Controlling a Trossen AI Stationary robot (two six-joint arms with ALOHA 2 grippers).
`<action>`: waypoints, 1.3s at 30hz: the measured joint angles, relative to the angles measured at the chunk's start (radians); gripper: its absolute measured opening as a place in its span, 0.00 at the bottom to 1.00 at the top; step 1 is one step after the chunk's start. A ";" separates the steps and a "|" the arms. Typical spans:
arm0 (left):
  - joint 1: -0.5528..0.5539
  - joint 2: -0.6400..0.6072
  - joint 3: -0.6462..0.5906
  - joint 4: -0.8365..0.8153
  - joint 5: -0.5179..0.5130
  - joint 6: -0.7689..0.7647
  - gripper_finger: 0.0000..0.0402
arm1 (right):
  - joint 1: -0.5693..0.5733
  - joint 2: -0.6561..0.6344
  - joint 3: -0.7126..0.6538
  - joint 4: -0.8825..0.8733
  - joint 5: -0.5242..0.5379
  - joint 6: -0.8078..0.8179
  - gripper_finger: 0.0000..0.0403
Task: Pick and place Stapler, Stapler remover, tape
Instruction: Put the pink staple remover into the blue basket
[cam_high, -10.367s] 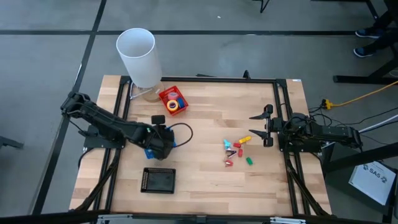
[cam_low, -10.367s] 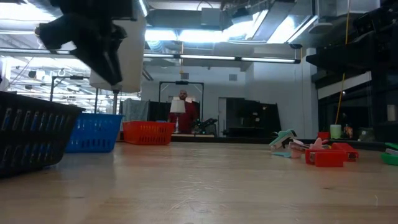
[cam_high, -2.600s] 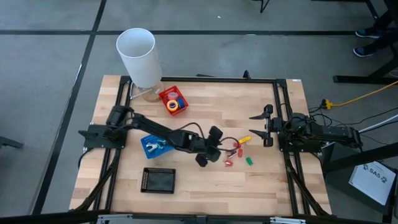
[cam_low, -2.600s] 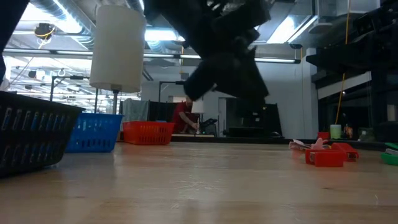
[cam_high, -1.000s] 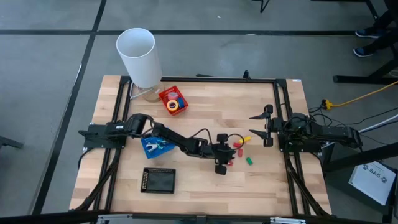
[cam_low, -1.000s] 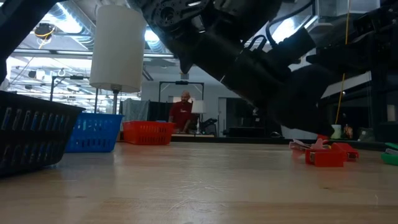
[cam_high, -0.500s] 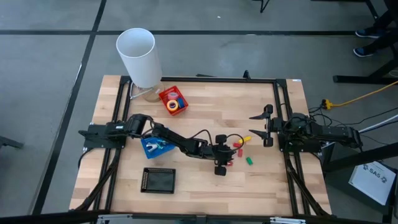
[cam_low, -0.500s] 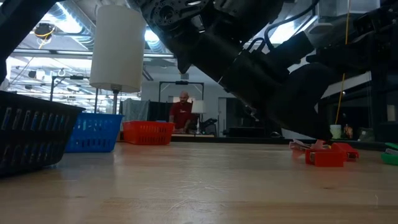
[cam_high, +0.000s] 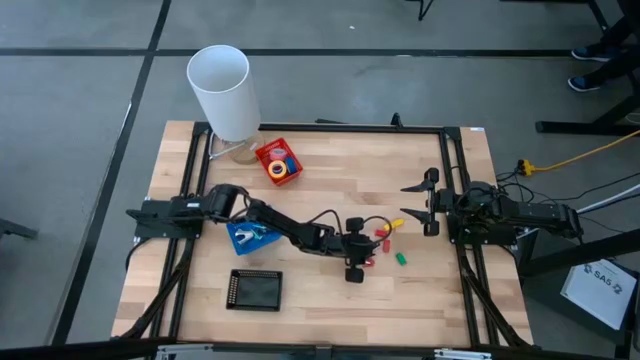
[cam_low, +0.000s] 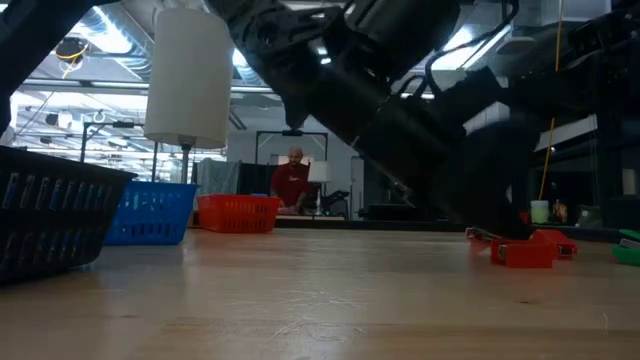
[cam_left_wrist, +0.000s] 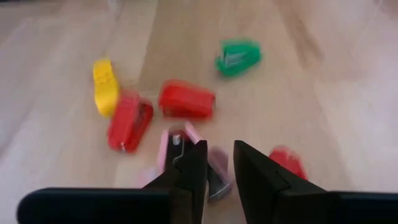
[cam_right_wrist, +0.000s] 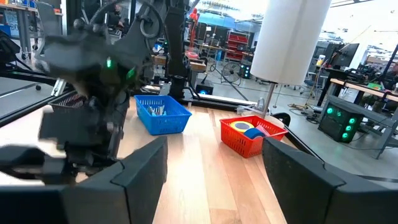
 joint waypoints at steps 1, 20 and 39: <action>0.000 0.001 -0.001 0.005 0.003 -0.003 0.18 | 0.000 0.000 0.000 0.001 0.000 0.000 0.65; -0.004 0.006 0.001 0.007 0.004 0.099 0.02 | 0.000 0.000 0.000 0.000 0.000 0.000 0.65; -0.028 -0.155 0.000 -0.297 -0.117 0.218 0.01 | 0.000 0.000 0.000 0.000 0.000 0.000 0.65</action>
